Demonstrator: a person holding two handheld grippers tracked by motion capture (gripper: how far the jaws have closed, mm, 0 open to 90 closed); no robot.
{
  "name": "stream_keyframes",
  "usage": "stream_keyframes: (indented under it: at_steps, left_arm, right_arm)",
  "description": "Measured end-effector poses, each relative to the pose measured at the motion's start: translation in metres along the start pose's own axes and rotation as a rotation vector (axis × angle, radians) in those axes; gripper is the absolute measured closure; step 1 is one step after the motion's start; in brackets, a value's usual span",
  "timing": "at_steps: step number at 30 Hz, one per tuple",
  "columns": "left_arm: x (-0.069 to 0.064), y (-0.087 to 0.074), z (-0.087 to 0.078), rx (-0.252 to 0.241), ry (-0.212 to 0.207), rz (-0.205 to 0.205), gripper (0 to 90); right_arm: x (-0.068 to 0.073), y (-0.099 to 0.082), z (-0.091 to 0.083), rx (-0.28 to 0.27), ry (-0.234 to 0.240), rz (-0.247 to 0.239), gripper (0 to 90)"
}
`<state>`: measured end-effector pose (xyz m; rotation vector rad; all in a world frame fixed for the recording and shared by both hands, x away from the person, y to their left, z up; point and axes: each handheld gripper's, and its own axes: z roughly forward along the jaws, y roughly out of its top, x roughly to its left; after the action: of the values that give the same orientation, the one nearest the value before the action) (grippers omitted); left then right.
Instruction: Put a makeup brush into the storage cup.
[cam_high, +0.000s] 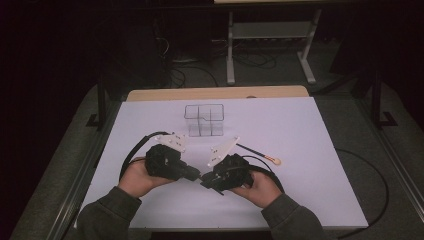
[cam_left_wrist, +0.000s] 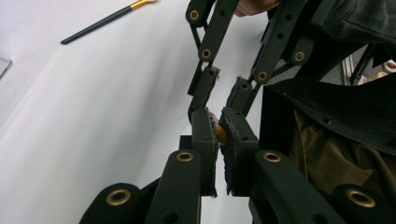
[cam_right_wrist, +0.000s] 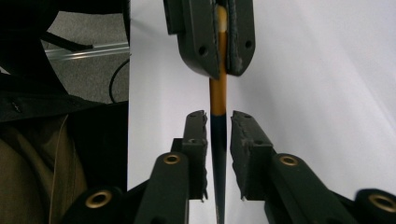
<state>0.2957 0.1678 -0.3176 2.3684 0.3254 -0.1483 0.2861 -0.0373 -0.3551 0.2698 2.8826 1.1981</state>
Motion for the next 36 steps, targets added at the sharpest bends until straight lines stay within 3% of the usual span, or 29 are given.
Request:
stream_keyframes:
  at_steps: [6,10,12,19,36]
  left_arm:
    - [-0.001,0.001,0.001,0.012,-0.007,0.006,84.2]
    - [0.0,-0.001,0.0,-0.007,-0.015,0.003,82.6]
    - [0.0,-0.002,-0.002,-0.018,-0.009,0.0,75.9]
    - [0.002,-0.013,-0.019,-0.074,0.032,-0.026,67.5]
    - [0.002,-0.045,-0.022,-0.136,0.097,-0.069,54.9]
  right_arm:
    - [0.0,0.003,0.003,0.02,0.012,-0.016,81.5]
    - [0.001,0.004,0.003,0.02,0.022,-0.031,82.4]
    - [0.001,0.003,0.003,0.021,0.024,-0.03,82.5]
    - [-0.006,-0.003,-0.002,0.016,0.023,-0.001,82.5]
    - [-0.027,-0.01,-0.018,-0.022,0.006,0.086,82.6]
